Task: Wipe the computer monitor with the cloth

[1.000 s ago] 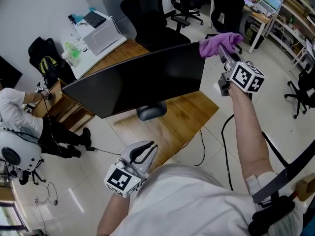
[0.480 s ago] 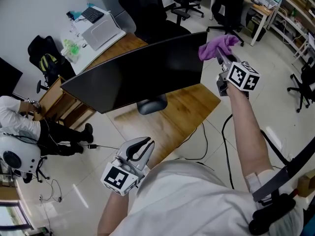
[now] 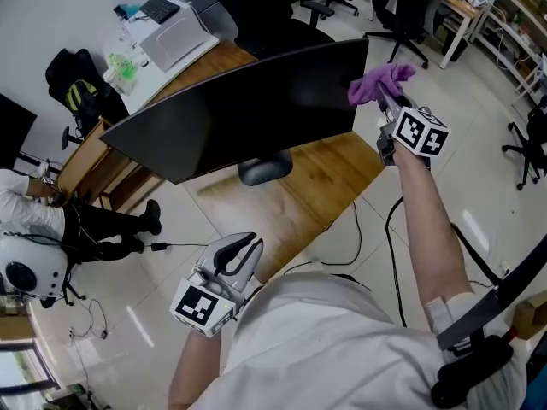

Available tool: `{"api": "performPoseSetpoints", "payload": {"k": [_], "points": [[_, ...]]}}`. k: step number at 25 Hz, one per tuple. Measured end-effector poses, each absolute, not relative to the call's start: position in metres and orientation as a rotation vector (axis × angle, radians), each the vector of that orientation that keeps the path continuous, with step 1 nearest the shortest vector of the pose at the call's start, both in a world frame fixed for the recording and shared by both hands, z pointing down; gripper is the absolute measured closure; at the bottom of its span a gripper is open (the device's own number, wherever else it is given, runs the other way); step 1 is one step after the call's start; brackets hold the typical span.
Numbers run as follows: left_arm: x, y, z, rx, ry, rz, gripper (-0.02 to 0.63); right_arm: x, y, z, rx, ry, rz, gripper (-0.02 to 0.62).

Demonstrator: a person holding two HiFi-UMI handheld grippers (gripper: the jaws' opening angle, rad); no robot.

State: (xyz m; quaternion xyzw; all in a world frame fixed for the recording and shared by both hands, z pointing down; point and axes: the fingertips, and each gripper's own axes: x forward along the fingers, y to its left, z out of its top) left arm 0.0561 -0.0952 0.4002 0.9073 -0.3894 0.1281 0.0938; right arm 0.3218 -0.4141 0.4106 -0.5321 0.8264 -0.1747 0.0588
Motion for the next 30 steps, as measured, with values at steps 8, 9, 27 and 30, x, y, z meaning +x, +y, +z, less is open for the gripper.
{"api": "performPoseSetpoints", "payload": {"k": [8,9,27,30], "points": [[0.050,-0.094,0.404,2.658,-1.164,0.394,0.535,0.323,-0.415,0.463,-1.670,2.519,-0.616,0.548],[0.049,-0.095,0.404,2.655,-1.164,0.395,0.535,0.323,-0.415,0.470,-1.678,2.520,-0.626,0.548],[0.038,-0.094,0.410,2.600,-1.182,0.441,0.535,0.327,-0.413,0.565,-1.792,2.534,-0.804,0.548],[0.035,-0.094,0.409,2.592,-1.192,0.447,0.535,0.327,-0.412,0.582,-1.808,2.526,-0.842,0.548]]}}
